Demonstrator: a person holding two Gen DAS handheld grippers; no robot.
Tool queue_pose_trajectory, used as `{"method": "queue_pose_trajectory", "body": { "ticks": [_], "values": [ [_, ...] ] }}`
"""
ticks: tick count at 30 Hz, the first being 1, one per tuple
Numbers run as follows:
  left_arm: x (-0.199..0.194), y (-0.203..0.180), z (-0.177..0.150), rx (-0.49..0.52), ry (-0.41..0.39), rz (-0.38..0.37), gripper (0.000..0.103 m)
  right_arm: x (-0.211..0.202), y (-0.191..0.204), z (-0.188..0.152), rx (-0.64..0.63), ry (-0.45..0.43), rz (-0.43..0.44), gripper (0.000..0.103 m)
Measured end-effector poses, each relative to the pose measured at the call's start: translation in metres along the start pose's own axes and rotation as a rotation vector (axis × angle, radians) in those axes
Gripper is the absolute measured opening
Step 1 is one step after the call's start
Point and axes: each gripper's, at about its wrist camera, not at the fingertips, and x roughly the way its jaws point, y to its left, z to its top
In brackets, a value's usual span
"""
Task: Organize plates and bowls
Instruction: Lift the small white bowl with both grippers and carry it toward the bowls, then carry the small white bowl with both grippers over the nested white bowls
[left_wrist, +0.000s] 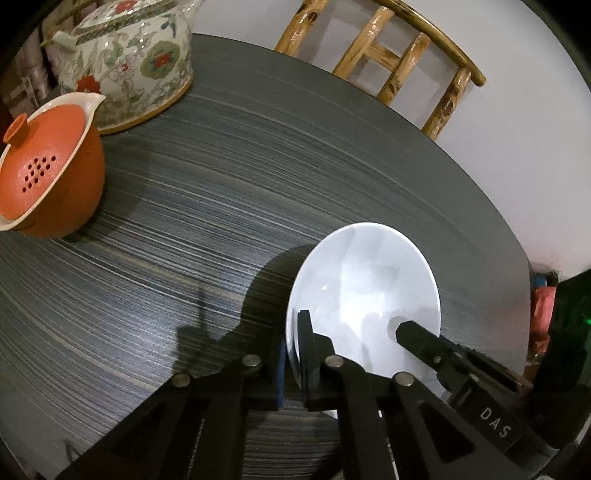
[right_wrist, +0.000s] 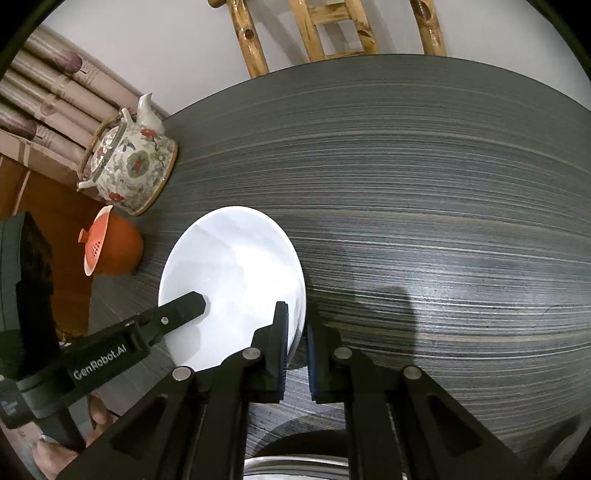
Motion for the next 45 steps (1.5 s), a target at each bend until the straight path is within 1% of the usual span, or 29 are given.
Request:
{"method": "queue_pose_trajectory", "body": {
  "ticks": [6, 12, 21, 34, 45],
  "values": [
    [0.001, -0.006, -0.006, 0.010, 0.009, -0.005, 0.005, -0.004, -0.006, -0.002, 0.015, 0.000, -0.004, 0.009],
    [-0.004, -0.016, -0.014, 0.036, 0.001, 0.001, 0.005, -0.011, -0.010, -0.006, 0.024, -0.006, -0.012, 0.009],
    [-0.008, -0.036, -0.024, 0.063, 0.003, -0.001, 0.005, -0.026, -0.017, -0.016, 0.022, -0.019, -0.025, 0.010],
    [-0.020, -0.078, -0.047, 0.123, 0.004, -0.013, 0.006, -0.063, -0.040, -0.037, 0.052, -0.054, -0.041, 0.010],
    [-0.039, -0.128, -0.077, 0.197, 0.010, -0.027, 0.006, -0.115, -0.062, -0.069, 0.084, -0.092, -0.071, 0.010]
  ]
}}
